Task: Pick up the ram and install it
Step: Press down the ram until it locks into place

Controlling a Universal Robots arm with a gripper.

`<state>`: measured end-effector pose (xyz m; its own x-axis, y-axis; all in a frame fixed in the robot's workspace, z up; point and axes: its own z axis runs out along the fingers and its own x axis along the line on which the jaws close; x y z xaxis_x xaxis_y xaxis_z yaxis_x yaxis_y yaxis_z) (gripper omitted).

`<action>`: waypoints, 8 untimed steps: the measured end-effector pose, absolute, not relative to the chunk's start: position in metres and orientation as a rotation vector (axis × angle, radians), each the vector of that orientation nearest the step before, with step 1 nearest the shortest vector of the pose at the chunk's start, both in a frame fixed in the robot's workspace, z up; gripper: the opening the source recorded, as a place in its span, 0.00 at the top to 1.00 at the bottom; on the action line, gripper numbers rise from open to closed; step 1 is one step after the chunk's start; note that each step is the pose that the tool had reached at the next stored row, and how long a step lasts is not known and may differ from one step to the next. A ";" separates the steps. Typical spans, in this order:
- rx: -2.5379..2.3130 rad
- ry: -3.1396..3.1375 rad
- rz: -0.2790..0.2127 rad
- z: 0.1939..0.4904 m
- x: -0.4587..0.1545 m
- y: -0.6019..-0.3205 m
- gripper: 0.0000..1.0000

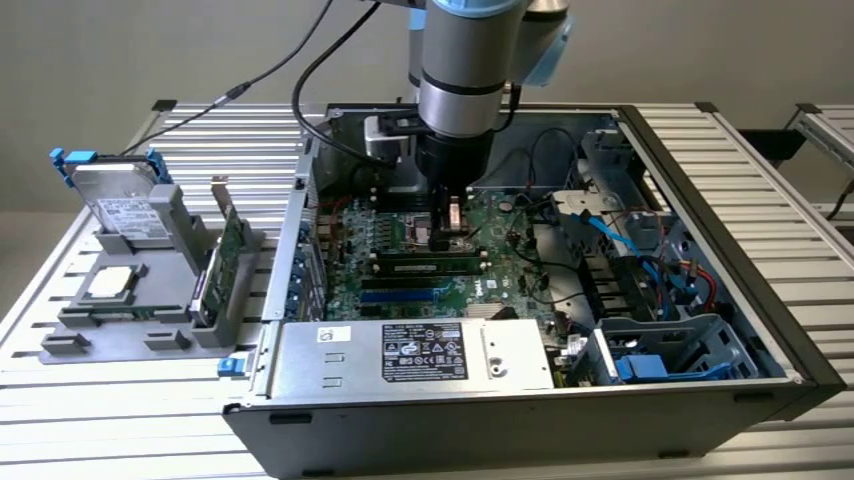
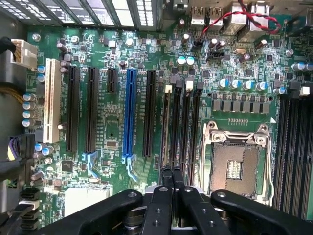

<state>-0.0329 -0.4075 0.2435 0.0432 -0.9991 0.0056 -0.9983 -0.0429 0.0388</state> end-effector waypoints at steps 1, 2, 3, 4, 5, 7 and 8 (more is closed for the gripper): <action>2.246 -2.151 -0.035 0.244 -0.033 -0.408 0.90; 2.245 -2.151 -0.035 0.244 -0.034 -0.408 0.90; 2.246 -2.151 -0.035 0.244 -0.034 -0.408 0.90; 2.246 -2.151 -0.035 0.244 -0.034 -0.408 0.90; 2.245 -2.151 -0.035 0.244 -0.034 -0.408 0.90; 2.245 -2.151 -0.035 0.244 -0.034 -0.408 0.90; 2.245 -2.151 -0.035 0.244 -0.034 -0.408 0.90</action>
<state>-0.0338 -0.4081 0.2438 0.0432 -0.9990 0.0059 -0.9983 -0.0430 0.0389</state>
